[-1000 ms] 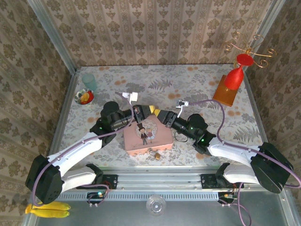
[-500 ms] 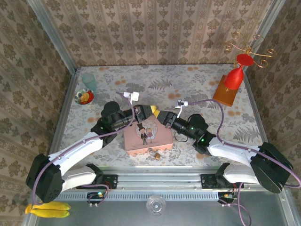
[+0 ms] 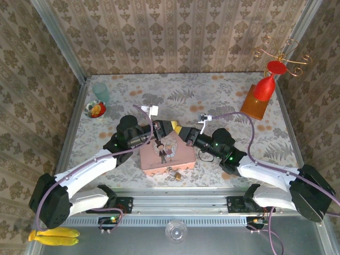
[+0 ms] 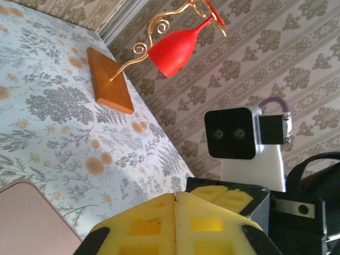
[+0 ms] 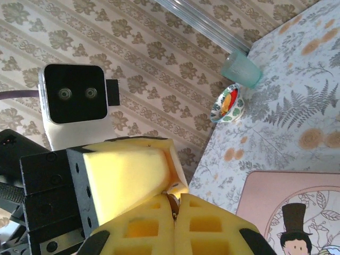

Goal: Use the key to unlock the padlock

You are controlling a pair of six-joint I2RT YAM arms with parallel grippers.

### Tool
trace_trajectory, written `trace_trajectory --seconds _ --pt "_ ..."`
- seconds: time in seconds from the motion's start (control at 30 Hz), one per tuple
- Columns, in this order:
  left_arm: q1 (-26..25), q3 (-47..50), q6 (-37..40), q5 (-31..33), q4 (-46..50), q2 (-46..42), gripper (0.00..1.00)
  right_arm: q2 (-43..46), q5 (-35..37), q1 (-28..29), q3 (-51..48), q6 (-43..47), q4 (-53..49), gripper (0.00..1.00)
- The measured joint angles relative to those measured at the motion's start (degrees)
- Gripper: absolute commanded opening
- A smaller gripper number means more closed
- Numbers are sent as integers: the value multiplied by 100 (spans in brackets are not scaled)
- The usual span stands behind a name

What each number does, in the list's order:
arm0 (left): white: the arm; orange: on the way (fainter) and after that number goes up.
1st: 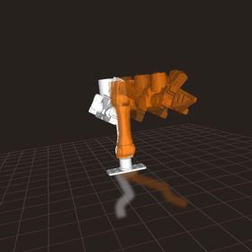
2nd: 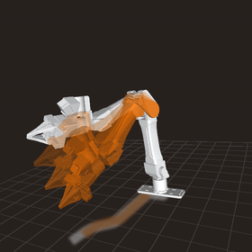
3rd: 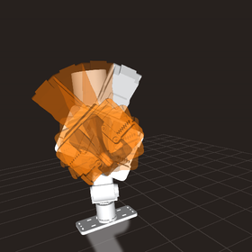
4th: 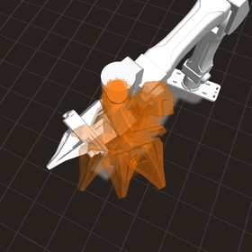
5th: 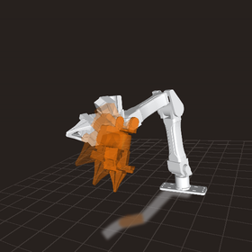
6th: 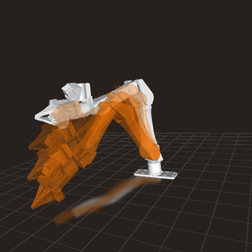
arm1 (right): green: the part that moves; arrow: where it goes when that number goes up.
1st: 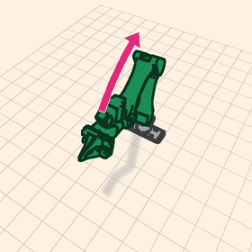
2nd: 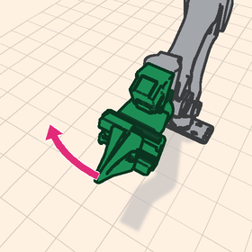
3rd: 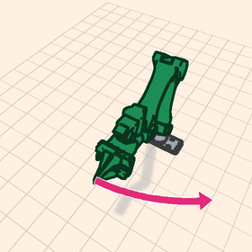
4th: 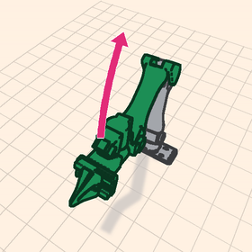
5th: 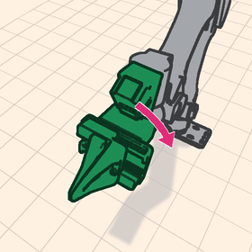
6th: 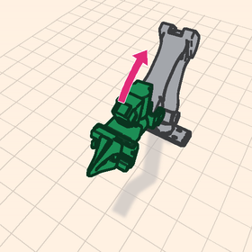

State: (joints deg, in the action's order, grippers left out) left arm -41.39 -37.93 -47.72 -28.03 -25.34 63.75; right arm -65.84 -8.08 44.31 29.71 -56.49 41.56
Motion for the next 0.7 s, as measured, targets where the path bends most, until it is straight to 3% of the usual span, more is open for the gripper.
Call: trace_trajectory --seconds 0.13,0.43,0.7 --pt "-15 -4 258 190 496 -125 38 223 299 -13 83 107 -603 0" --pt "98 -514 813 927 2330 -330 67 560 868 -24 529 439 -2446 0" --pt "74 -1134 1340 2004 4623 -763 75 1088 1488 -175 931 946 -4094 0"
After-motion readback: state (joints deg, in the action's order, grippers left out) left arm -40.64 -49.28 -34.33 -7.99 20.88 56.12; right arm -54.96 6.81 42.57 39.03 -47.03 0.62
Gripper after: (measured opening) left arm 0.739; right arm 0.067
